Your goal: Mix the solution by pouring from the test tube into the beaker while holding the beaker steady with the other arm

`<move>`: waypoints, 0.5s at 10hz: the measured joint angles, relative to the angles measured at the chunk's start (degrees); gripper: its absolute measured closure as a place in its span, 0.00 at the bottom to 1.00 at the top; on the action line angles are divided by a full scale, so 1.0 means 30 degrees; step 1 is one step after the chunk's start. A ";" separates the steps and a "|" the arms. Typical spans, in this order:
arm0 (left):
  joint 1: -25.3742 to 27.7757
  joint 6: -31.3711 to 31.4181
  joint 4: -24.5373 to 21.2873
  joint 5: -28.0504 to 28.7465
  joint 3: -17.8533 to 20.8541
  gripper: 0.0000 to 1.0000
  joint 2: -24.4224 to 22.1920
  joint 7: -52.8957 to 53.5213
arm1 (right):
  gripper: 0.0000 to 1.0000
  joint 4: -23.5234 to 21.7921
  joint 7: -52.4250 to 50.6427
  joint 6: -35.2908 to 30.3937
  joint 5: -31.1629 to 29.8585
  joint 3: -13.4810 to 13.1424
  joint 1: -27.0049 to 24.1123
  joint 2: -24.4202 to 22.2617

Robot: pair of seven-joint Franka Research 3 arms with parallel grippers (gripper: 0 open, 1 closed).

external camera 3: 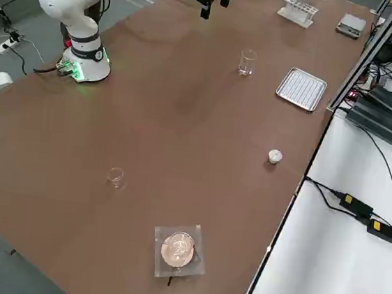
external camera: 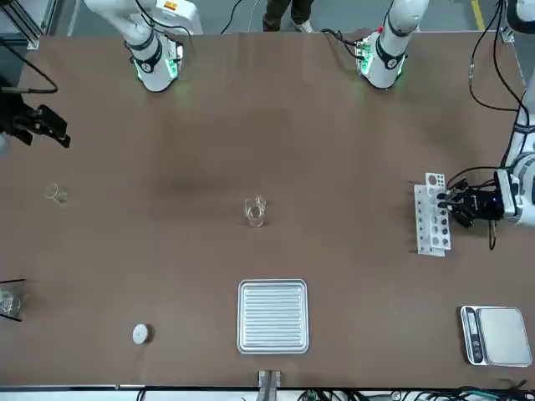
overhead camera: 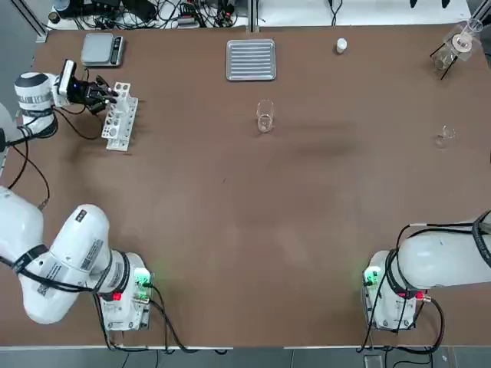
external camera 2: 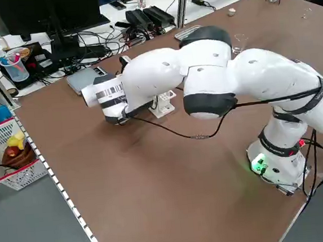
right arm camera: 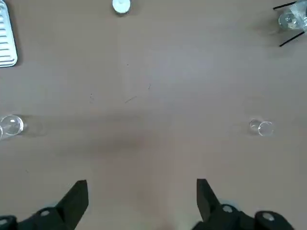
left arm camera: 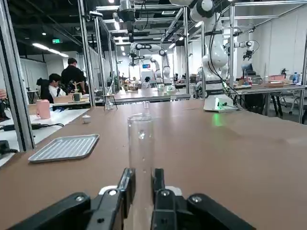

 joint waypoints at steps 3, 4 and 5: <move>-0.0266 0.0001 0.0126 -0.0008 0.0200 0.78 0.0000 -0.0031 | 0.00 -0.0699 0.0106 0.0350 0.0001 0.0000 0.0001 -0.0002; -0.0292 0.0005 0.0136 -0.0109 0.0305 0.78 0.0002 -0.0032 | 0.00 -0.0756 0.0125 0.0445 0.0001 0.0000 0.0001 -0.0002; -0.0336 0.0019 0.0141 -0.0297 0.0464 0.78 0.0008 -0.0032 | 0.00 -0.0756 0.0132 0.0535 0.0001 0.0001 0.0001 -0.0003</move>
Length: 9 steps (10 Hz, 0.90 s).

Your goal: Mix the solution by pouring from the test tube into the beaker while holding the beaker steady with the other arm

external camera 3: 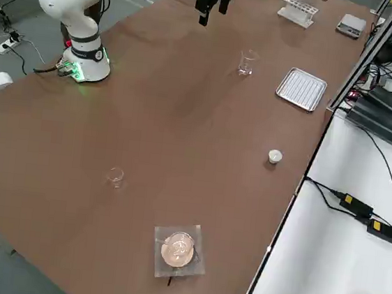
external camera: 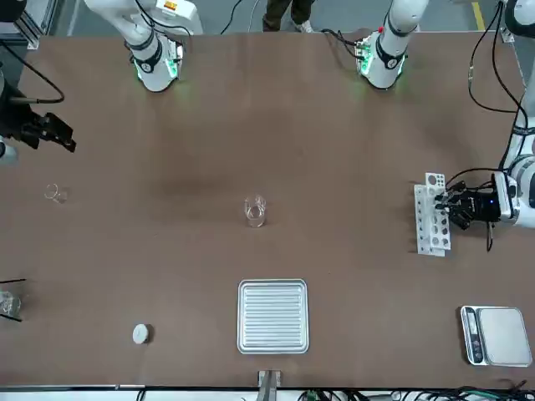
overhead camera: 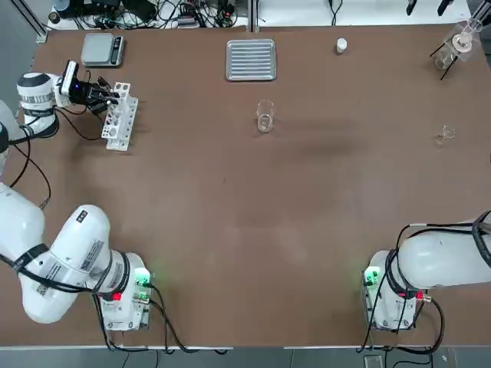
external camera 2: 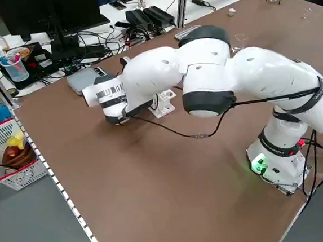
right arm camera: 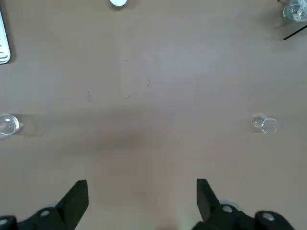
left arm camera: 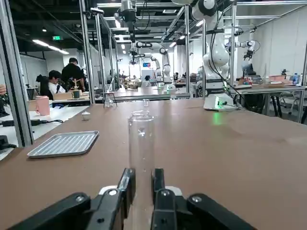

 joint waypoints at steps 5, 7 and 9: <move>-0.0010 0.0014 0.0036 -0.0119 0.0079 0.78 0.0178 0.0014 | 0.00 -0.0006 0.0013 0.0404 0.0040 0.0009 0.0001 0.0000; -0.0012 0.0019 0.0102 -0.0204 0.0129 0.78 0.0370 0.0015 | 0.00 -0.0006 0.0015 0.0438 0.0051 0.0029 0.0007 0.0000; -0.0048 0.0020 0.0120 -0.0551 0.0374 0.78 0.0590 0.0014 | 0.00 -0.0006 0.0029 0.0445 0.0053 0.0032 0.0008 0.0000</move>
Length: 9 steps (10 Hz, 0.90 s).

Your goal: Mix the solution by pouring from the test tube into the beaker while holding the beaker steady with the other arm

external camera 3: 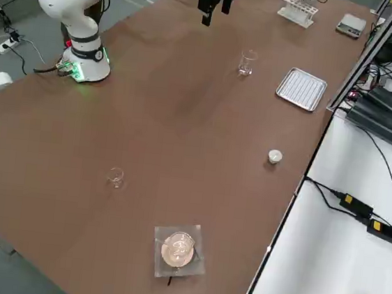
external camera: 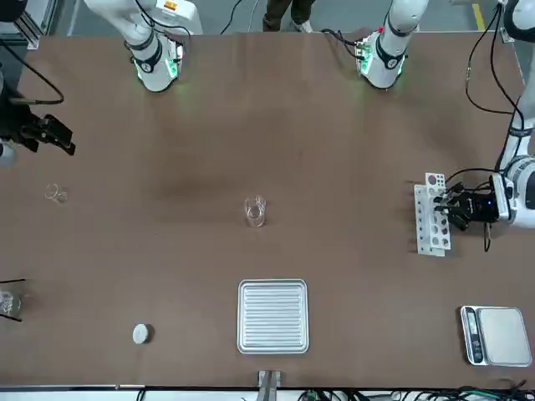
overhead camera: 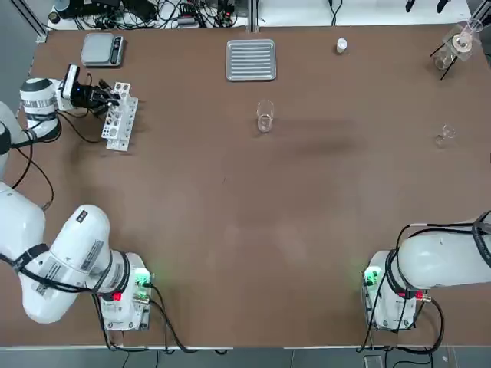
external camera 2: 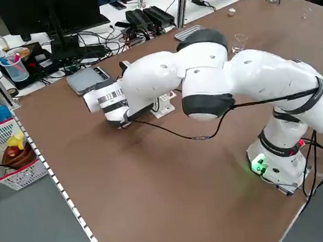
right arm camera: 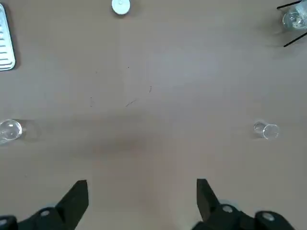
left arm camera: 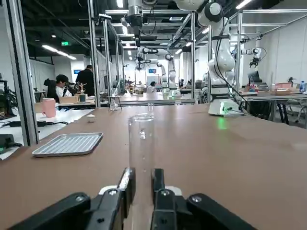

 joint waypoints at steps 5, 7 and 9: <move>-0.0234 0.0032 0.0080 -0.0337 0.0619 0.78 0.0465 0.0013 | 0.00 -0.0032 0.0104 0.0570 0.0143 -0.0056 -0.0113 0.0000; -0.0232 0.0032 0.0210 -0.0428 0.0624 0.78 0.0466 0.0013 | 0.00 -0.0042 0.0112 0.0703 0.0173 -0.0064 -0.0121 0.0000; -0.0233 0.0028 0.0298 -0.0434 0.0623 0.78 0.0466 0.0068 | 0.00 -0.0085 0.0113 0.0705 0.0202 -0.0062 -0.0121 0.0000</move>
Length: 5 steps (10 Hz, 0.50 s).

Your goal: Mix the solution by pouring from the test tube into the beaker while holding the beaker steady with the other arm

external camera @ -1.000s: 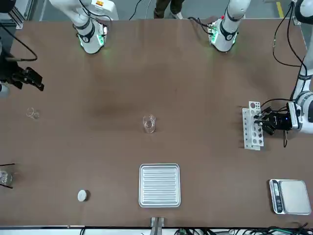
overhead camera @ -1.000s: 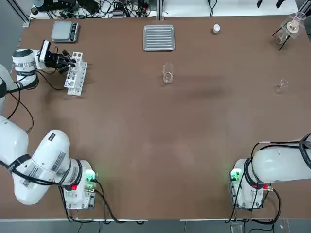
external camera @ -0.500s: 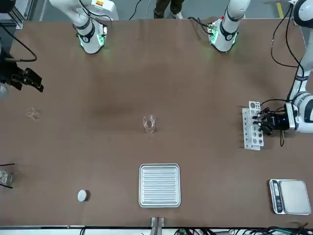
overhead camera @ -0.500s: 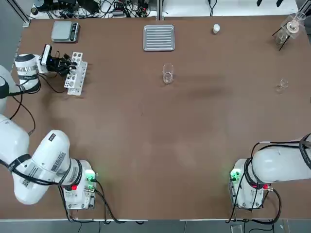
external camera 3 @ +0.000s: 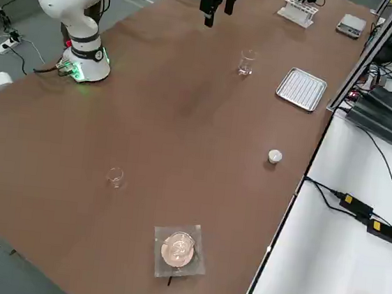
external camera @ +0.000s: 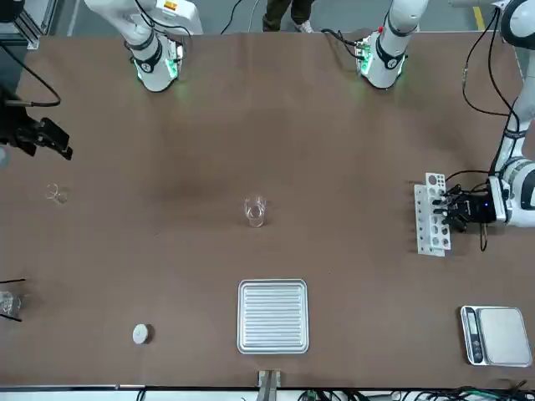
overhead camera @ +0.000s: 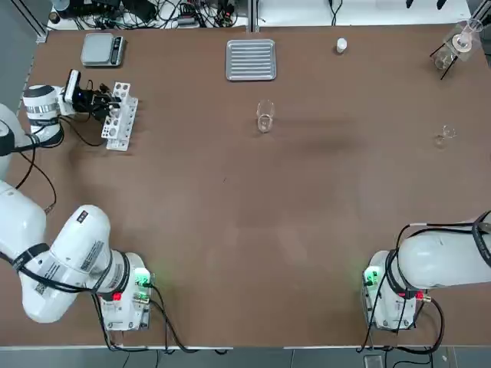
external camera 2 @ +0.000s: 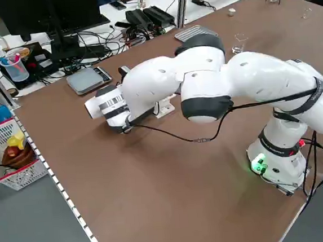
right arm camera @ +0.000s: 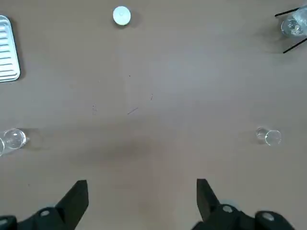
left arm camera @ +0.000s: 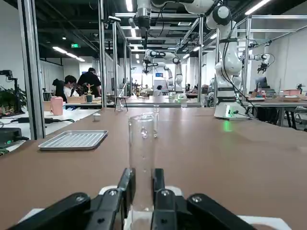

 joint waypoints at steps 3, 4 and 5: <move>-0.0024 -0.0006 -0.0021 0.0000 0.0033 0.78 0.0020 0.0537 | 0.00 -0.0155 0.0001 0.0101 0.0018 0.0004 0.0000 0.0000; -0.0030 -0.0006 -0.0021 0.0000 0.0049 0.77 0.0024 0.0603 | 0.00 -0.0172 0.0002 0.0114 0.0020 0.0004 0.0000 0.0000; -0.0030 -0.0006 -0.0020 0.0000 0.0055 0.74 0.0024 0.0603 | 0.00 -0.0174 0.0002 0.0123 0.0022 0.0005 0.0000 0.0000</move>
